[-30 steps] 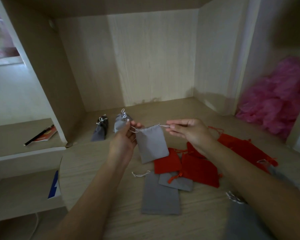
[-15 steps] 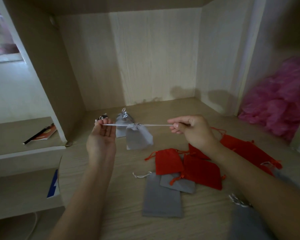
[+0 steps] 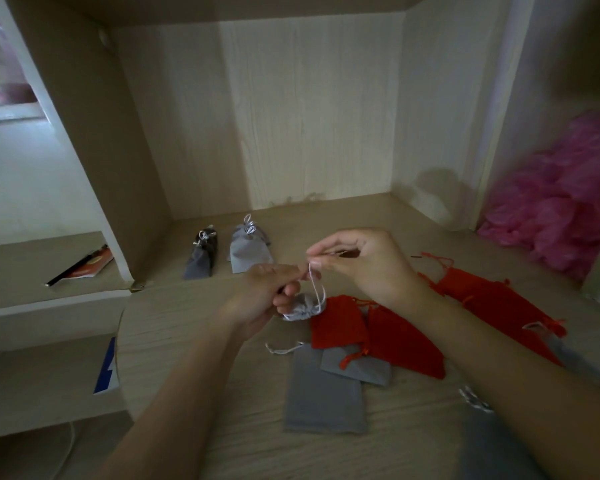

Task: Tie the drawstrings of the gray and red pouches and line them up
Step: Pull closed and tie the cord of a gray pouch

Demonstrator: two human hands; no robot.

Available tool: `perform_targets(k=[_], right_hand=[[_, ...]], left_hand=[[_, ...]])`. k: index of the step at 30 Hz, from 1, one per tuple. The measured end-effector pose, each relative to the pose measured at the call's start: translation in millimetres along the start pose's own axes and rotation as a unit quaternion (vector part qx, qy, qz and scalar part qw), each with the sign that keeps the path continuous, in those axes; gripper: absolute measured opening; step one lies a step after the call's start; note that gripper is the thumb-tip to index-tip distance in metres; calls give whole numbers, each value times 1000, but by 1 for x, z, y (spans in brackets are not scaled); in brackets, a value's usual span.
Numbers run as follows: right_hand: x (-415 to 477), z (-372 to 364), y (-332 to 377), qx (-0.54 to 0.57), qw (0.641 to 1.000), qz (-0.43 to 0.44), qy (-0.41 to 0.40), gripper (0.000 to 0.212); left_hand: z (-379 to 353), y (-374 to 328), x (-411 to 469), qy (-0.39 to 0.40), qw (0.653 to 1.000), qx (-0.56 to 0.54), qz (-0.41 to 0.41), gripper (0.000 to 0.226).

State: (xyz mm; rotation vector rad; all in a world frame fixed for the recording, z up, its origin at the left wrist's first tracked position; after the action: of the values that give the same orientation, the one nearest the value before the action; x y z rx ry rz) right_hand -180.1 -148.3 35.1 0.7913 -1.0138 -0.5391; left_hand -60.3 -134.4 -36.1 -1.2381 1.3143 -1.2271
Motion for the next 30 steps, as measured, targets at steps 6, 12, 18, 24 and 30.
perform_targets(k=[6, 12, 18, 24, 30], right_hand=[[-6, -14, -11, -4, 1000, -9, -2, 13], [-3, -5, -15, 9, 999, -13, -43, 9], [-4, -23, -34, 58, 996, -66, 16, 12], [-3, -20, -41, 37, 995, -88, 12, 9], [-4, -17, -37, 119, 987, -109, 0, 18]], left_hand=[[-18, 3, -2, 65, 998, 2, 17, 35], [-20, -3, -3, 78, 996, 18, -27, 13], [-6, -13, 2, 24, 992, -114, -55, 23], [-5, -22, -2, 35, 990, -114, -78, 26], [15, -38, -9, -95, 975, 97, -177, 25]])
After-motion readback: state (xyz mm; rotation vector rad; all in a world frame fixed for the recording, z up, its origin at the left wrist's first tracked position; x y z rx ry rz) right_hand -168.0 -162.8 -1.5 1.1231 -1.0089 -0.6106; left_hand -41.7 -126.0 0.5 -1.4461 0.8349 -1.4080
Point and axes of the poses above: each hand's wrist, its own x-axis towards the middle knuckle, its own z-axis out of the back of the hand, y = z × x, the point moved 10 cm from there along x, towards the middle knuckle, and after that the axes turned 1 degree about z, right-handed, at the moved point
